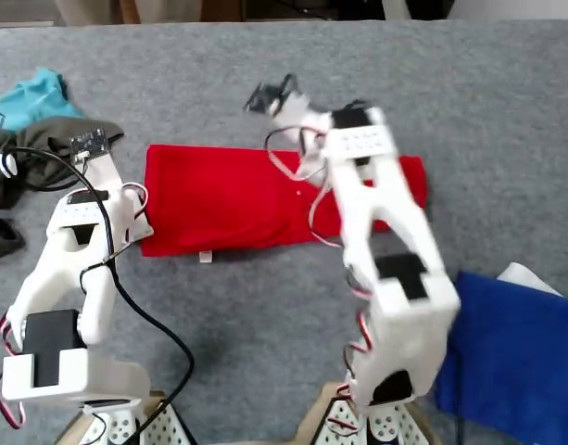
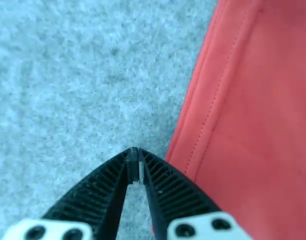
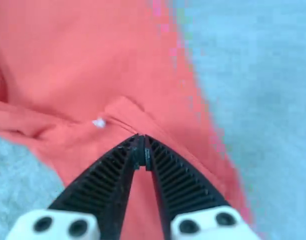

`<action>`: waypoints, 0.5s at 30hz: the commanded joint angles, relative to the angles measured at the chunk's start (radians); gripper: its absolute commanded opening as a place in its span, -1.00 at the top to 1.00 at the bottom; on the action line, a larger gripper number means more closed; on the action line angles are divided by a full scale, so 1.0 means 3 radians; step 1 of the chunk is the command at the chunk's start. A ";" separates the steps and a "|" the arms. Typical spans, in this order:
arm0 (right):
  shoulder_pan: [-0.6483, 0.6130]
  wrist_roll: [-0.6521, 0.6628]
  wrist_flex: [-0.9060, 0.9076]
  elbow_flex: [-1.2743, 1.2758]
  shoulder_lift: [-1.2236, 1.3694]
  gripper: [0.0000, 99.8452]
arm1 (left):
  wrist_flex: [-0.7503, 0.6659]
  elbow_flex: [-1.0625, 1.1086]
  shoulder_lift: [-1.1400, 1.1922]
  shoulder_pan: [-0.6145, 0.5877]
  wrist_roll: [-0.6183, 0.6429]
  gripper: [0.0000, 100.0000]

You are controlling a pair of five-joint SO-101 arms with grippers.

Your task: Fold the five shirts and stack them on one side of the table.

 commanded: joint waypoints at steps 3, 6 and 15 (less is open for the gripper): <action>0.0269 -0.0082 0.0547 -0.0074 -0.0939 0.99 | 0.0020 -0.0164 -0.0013 -0.0005 0.0010 0.96; 0.0494 -0.0118 0.0711 0.0176 -0.1041 0.99 | 0.0020 -0.0164 -0.0013 -0.0005 0.0010 0.96; 0.0954 -0.0169 0.0297 0.1107 -0.1071 0.99 | 0.0020 -0.0153 -0.0013 -0.0010 0.0010 0.96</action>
